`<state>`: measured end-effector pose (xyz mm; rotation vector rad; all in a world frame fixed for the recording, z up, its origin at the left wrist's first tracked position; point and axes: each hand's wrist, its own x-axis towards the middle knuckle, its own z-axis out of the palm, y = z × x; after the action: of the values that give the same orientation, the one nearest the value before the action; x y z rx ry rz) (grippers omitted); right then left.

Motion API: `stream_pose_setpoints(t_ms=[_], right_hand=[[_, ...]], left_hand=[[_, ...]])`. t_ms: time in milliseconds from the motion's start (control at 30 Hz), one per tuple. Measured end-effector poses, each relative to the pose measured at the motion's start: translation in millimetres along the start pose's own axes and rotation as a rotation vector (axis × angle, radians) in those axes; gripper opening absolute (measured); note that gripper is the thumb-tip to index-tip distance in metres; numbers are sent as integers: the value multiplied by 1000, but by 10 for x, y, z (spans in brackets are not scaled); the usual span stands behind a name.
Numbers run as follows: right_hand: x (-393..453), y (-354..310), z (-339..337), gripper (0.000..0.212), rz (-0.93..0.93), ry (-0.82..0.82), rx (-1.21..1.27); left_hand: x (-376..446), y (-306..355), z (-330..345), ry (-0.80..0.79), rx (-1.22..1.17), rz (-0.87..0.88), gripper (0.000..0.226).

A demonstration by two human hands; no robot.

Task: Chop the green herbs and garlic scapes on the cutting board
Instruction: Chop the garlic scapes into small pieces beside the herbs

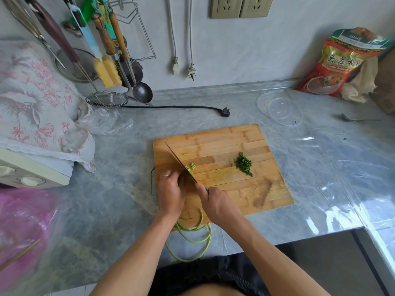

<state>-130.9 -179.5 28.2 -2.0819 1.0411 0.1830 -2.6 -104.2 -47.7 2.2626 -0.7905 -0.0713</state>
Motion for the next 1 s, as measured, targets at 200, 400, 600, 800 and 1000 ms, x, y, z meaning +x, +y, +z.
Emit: stream_pose_setpoints(t_ms=[200,400,600,800,1000], right_hand=[[98,56,-15,62,2,0,49],[174,69,-131,69,158,-64,271],[155,-17,-45,67,-3,-3,54],[39,61,9,63,-41,20,-100],[230,-68,39,70,-82,10,-114]], left_hand=[[9,1,-4,30,-8,10,7],[11,18,12,-29,13,55,13],[-10,58,-45,-22,54,51,9],[-16,19,-33,-23,26,33,15],[-12,-6,7,-21,-23,11,9]])
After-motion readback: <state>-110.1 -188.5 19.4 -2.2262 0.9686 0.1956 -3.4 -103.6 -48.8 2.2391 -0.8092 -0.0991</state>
